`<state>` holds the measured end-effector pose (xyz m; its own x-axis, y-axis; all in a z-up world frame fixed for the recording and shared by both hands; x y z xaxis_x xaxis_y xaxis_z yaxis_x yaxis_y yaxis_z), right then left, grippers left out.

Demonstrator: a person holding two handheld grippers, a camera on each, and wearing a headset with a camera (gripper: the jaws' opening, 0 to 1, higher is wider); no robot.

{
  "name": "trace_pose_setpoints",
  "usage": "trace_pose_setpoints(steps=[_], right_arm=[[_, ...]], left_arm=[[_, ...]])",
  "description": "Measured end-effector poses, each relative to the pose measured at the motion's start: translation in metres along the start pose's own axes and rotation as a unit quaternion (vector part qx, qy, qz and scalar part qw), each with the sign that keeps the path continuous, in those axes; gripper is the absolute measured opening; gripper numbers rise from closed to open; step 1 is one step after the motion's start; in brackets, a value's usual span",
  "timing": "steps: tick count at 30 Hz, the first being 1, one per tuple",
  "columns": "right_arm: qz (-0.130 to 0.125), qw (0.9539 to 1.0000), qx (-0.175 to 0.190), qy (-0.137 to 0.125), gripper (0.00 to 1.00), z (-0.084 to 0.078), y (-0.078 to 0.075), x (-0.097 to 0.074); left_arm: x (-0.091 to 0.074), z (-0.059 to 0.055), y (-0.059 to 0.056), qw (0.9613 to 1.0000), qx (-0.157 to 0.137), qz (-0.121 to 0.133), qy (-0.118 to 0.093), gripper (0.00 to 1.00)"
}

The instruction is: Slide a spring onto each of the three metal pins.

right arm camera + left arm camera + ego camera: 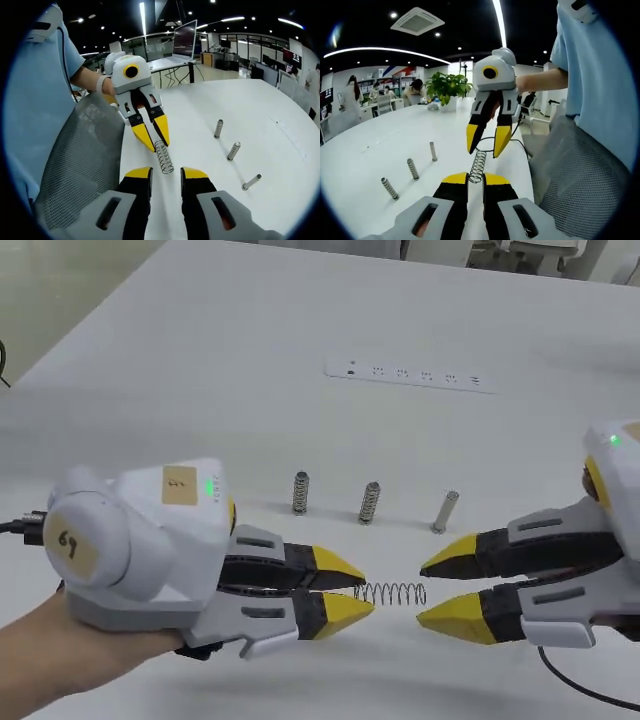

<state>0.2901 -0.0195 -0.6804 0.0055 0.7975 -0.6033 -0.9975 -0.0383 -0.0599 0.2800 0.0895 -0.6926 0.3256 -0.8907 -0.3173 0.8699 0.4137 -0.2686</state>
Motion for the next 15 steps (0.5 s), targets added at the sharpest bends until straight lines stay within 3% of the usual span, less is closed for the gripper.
trace_pose_setpoints(steps=[15], right_arm=[[0.009,1.0,-0.002,0.001,0.11,-0.002,0.0012,0.0035]], left_arm=[[0.0014,-0.0014,-0.0012,1.0,-0.001,-0.003,0.001,0.03]])
Point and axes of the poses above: the centre of the closed fingertips' face, and the gripper's own axes: x roughly forward along the fingers, y roughly to its left, z roughly out of its top, the point moved 5 cm from there along -x, roughly backward along the fingers, and after that the axes turned 15 degrees about -x, right-handed, at the moved point
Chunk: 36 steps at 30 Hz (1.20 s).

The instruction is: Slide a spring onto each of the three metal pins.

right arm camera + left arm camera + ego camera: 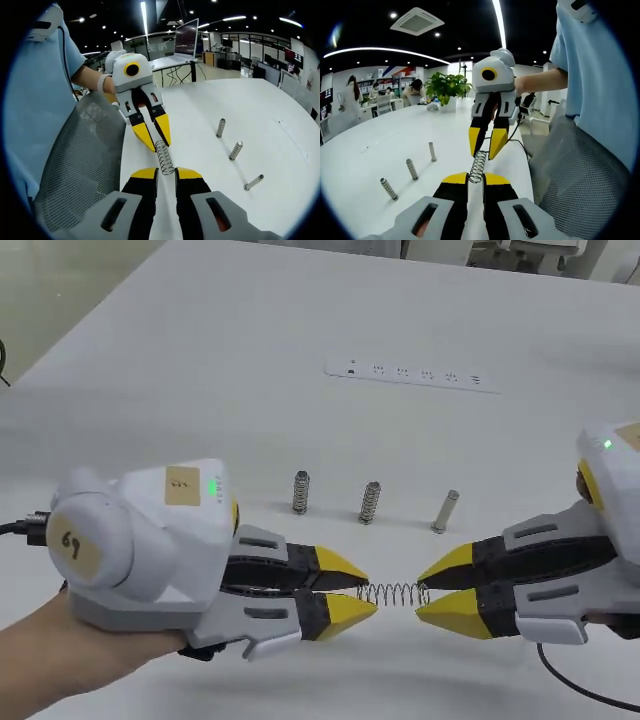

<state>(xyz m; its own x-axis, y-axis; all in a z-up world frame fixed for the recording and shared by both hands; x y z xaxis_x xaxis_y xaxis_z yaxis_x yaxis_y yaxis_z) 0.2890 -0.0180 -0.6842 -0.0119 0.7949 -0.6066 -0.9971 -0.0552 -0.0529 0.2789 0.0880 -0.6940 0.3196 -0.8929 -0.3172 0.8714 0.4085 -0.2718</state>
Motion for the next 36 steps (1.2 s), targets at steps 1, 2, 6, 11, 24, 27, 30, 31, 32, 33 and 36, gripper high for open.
trace_pose_setpoints(steps=[1,2,6,11,24,27,30,31,32,33,36], right_arm=[[0.0,1.0,-0.001,0.0,0.11,0.0,0.0,0.0],[0.0,1.0,-0.001,0.001,0.1,0.0,0.0,0.0],[0.003,1.0,-0.003,0.0,0.09,0.0,0.0,0.0],[0.01,0.9999,-0.008,0.006,0.09,0.0,0.001,0.0],[0.025,0.9987,-0.031,0.031,0.08,0.013,-0.001,-0.004],[0.03,0.9978,-0.042,0.041,0.08,0.015,-0.002,-0.004],[0.034,0.997,-0.051,0.047,0.08,0.02,-0.003,-0.004],[0.034,0.9968,-0.053,0.049,0.08,0.021,-0.004,-0.004],[0.035,0.9964,-0.057,0.051,0.08,0.022,-0.005,-0.004],[0.038,0.996,-0.061,0.054,0.08,0.023,-0.005,-0.004],[0.041,0.9948,-0.071,0.06,0.08,0.026,-0.006,-0.003]], left_arm=[[0.0,0.0,0.0,1.0,0.0,-0.001,0.001,0.03],[0.0,-0.001,0.0,1.0,0.001,-0.001,0.001,0.03],[0.001,-0.002,-0.001,1.0,-0.001,-0.003,0.002,0.03],[0.001,-0.003,-0.002,1.0,-0.001,-0.006,0.006,0.03],[0.004,-0.005,-0.004,0.9998,0.001,-0.014,0.014,0.03],[0.006,-0.005,-0.003,0.9998,0.002,-0.015,0.016,0.03],[0.007,-0.005,-0.003,0.9997,0.003,-0.017,0.018,0.03],[0.007,-0.005,-0.003,0.9997,0.004,-0.017,0.018,0.03],[0.008,-0.005,-0.002,0.9997,0.003,-0.017,0.019,0.03],[0.008,-0.005,-0.002,0.9997,0.004,-0.017,0.019,0.03],[0.009,-0.005,-0.002,0.9996,0.004,-0.017,0.02,0.03]])
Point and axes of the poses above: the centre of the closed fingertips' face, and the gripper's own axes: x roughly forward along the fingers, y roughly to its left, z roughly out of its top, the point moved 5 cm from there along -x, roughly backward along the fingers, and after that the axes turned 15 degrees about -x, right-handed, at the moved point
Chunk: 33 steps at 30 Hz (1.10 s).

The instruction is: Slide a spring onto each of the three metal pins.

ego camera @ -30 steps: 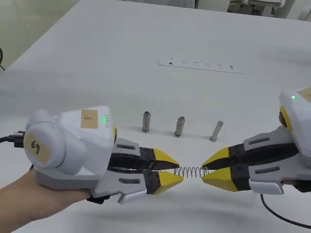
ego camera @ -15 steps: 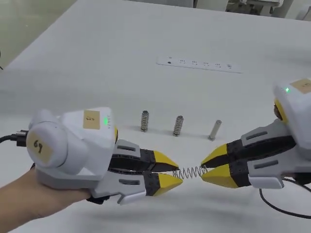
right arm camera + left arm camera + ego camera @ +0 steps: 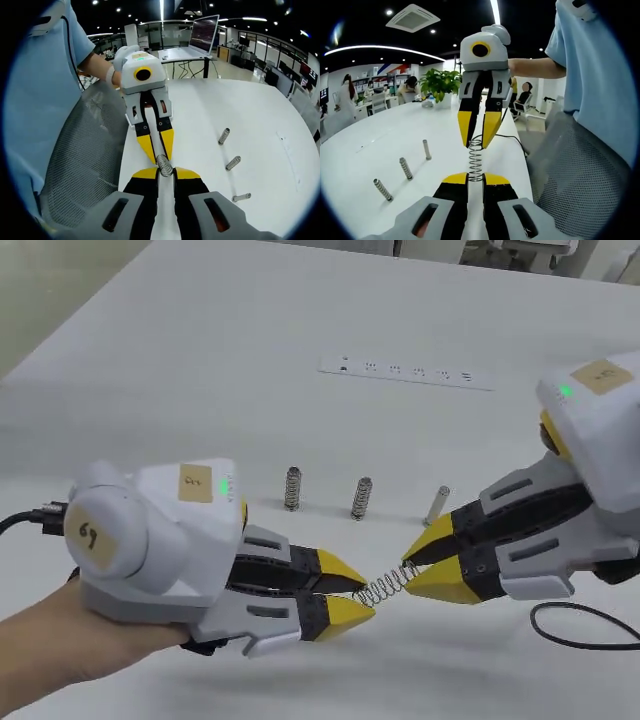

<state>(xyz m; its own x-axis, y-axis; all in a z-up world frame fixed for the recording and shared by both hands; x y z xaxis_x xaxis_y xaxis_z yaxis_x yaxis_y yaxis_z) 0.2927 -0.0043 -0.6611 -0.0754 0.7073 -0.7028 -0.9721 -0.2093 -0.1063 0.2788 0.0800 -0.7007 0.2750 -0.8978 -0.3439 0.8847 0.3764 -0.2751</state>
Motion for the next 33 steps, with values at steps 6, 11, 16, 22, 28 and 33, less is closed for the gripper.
trace_pose_setpoints(steps=[6,11,16,22,28,33], right_arm=[[0.007,0.9998,-0.019,0.001,0.08,0.01,-0.002,0.002],[0.013,0.9995,-0.027,0.001,0.08,0.014,-0.002,0.003],[0.014,0.9995,-0.03,0.003,0.08,0.013,-0.002,0.003],[0.015,0.9993,-0.034,0.006,0.08,0.013,-0.001,0.003],[0.015,0.9991,-0.039,0.009,0.08,0.013,-0.002,0.002],[0.02,0.9987,-0.043,0.017,0.12,0.011,-0.002,0.002]], left_arm=[[0.002,0.0,0.001,1.0,-0.001,-0.001,0.001,0.03],[0.002,0.002,0.002,1.0,0.001,0.001,-0.001,0.03],[0.001,0.0,0.002,1.0,0.002,0.002,0.002,0.03],[0.001,0.0,0.002,1.0,0.004,0.002,0.002,0.03],[0.001,0.001,0.002,1.0,0.005,0.002,0.002,0.02],[0.001,0.001,0.002,1.0,0.005,0.001,0.003,0.02]])
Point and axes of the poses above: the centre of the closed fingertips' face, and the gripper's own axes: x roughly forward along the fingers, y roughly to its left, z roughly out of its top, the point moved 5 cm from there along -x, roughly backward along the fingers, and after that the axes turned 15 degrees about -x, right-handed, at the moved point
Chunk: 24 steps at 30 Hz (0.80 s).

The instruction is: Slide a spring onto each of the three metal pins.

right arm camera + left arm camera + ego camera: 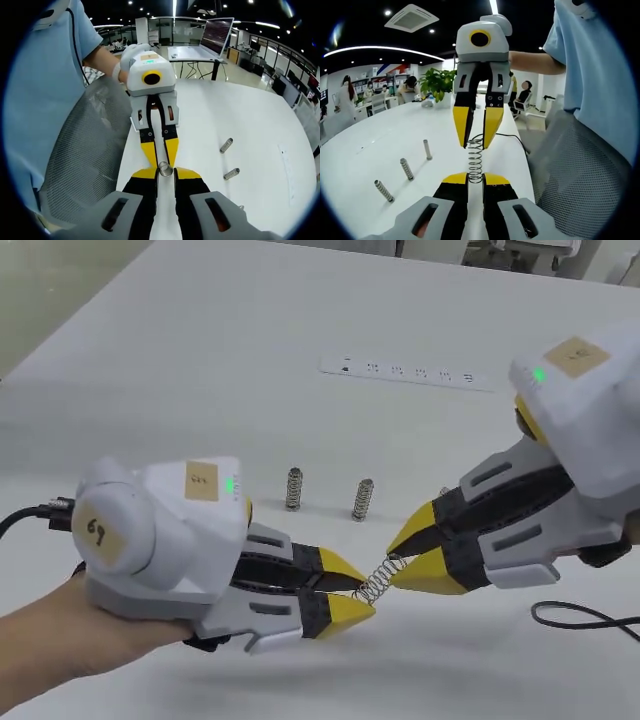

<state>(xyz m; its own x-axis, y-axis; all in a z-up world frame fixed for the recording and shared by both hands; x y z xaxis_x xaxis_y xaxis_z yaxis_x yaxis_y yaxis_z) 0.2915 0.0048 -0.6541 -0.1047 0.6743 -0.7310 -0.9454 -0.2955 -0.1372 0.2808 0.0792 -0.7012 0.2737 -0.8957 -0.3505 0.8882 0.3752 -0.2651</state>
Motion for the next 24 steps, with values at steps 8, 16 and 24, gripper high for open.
trace_pose_setpoints(steps=[8,16,24], right_arm=[[0.013,0.9995,-0.021,0.021,0.19,0.0,-0.001,-0.001],[0.041,0.997,-0.05,0.042,0.19,0.002,0.001,0.004],[0.059,0.9946,-0.069,0.05,0.16,0.005,-0.002,0.011]], left_arm=[[0.001,0.0,-0.001,1.0,0.001,-0.002,0.001,0.02],[0.001,-0.002,-0.002,0.9999,0.004,-0.006,0.008,0.02],[0.0,-0.001,-0.002,0.9999,0.007,-0.006,0.011,0.02]])
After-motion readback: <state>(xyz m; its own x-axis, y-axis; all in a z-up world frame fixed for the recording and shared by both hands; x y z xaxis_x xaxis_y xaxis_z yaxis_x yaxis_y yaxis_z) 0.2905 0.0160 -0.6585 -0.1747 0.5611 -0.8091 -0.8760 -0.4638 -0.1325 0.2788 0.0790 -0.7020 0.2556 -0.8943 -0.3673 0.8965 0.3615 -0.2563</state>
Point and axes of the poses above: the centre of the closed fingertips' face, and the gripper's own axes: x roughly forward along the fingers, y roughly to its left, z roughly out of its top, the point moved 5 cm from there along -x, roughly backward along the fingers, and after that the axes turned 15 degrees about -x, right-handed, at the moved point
